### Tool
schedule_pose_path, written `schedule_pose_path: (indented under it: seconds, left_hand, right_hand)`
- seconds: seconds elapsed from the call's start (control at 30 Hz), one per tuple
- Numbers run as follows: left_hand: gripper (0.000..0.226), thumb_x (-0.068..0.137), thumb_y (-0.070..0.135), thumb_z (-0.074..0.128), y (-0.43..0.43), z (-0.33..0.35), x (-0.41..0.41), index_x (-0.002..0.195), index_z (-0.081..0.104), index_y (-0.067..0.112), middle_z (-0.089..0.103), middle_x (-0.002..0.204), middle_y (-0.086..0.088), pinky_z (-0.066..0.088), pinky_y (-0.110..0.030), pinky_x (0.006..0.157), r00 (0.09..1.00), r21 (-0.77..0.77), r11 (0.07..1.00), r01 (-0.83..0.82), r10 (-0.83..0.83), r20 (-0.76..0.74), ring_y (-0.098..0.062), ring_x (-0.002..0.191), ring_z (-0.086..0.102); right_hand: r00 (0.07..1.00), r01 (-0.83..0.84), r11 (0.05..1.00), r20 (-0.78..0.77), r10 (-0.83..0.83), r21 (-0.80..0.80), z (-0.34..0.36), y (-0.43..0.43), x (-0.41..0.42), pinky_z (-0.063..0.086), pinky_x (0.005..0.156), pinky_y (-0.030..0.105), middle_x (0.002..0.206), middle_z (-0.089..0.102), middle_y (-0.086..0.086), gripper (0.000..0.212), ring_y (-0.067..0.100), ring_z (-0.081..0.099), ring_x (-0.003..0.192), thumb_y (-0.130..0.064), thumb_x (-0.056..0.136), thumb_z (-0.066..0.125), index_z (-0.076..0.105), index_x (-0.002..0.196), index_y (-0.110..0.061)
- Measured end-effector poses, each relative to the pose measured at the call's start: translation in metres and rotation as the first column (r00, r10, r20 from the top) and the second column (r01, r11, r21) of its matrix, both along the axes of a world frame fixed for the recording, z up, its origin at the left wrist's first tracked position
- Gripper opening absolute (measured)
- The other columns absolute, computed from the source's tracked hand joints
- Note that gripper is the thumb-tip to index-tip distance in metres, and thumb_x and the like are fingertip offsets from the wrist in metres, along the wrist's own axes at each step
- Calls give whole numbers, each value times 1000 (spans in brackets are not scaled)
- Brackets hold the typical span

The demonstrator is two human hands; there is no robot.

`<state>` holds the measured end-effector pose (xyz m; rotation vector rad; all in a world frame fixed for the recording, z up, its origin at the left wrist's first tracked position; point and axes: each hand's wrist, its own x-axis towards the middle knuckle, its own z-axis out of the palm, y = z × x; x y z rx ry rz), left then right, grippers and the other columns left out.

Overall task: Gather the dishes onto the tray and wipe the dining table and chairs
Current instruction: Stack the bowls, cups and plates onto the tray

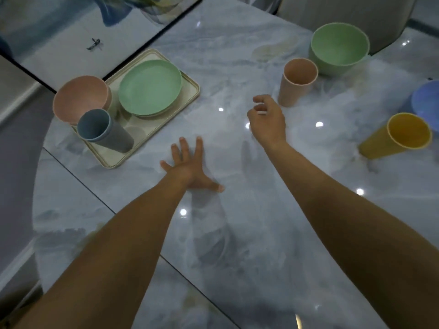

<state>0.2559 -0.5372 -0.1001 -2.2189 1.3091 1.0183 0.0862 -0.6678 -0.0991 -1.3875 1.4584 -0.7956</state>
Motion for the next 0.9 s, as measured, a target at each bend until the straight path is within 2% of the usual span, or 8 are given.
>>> schedule_pose_path:
  seconds: [0.1,0.2,0.43,0.53,0.6,0.7,0.77,0.9]
  left_hand:
    - [165,51,80,87,1,6,-8,155,-35,39,-42,164,-9,7,-74,121,999,-38,999,14,-13,31,-39,155,-29]
    - [164,51,79,87,5,11,-9,158,-30,37,-35,168,-9,14,-68,122,998,-69,998,11,-7,63,-37,158,-22]
    - [156,56,61,96,-10,20,-28,164,-16,39,-24,172,-8,6,-61,127,962,-169,955,244,-217,165,-35,159,-15]
    - [150,60,47,99,-20,23,-40,166,-7,35,-10,174,-8,21,-58,126,956,-138,949,284,-269,119,-33,160,-4]
    - [151,63,41,100,-24,24,-46,166,-10,31,-12,174,-9,24,-57,125,964,-92,961,260,-253,84,-34,160,-3]
    - [154,61,58,95,-34,26,-52,166,-14,27,-17,173,-13,17,-55,128,973,-47,973,225,-223,52,-37,160,-8]
    - [157,57,73,89,-36,25,-57,166,-13,24,-17,173,-14,15,-57,128,986,-62,985,163,-162,29,-38,160,-8]
    - [168,48,76,90,-23,17,-70,163,-21,25,-26,171,-12,15,-65,125,993,-123,986,115,-111,36,-38,158,-17]
  right_hand:
    - [999,28,997,-24,-30,-76,14,8,-48,52,85,25,123,63,1,40,16,64,104,-19,94,63,60,133,-21]
    - [989,12,977,-143,-44,-213,30,9,-85,53,93,32,130,59,5,44,20,61,114,-23,92,65,57,135,-16]
    - [843,24,904,-478,-248,-426,56,3,-179,46,104,37,142,54,7,45,25,50,131,-37,92,66,61,134,-20]
    - [768,93,911,-553,-323,-402,50,1,-219,38,113,45,150,46,11,64,32,42,139,-48,87,68,55,143,-20]
    - [760,160,930,-560,-329,-330,46,0,-237,33,117,46,155,37,14,79,35,33,144,-54,83,71,46,150,-19]
    - [788,247,945,-523,-325,-214,41,-3,-249,40,110,45,157,28,12,93,34,33,143,-56,78,78,37,154,-19]
    - [796,253,952,-523,-306,-172,40,-6,-250,45,105,47,156,28,12,96,34,39,140,-56,78,79,34,155,-21]
    - [793,253,956,-534,-292,-146,41,-12,-248,49,96,43,145,39,11,79,34,53,125,-43,80,82,46,147,-20]
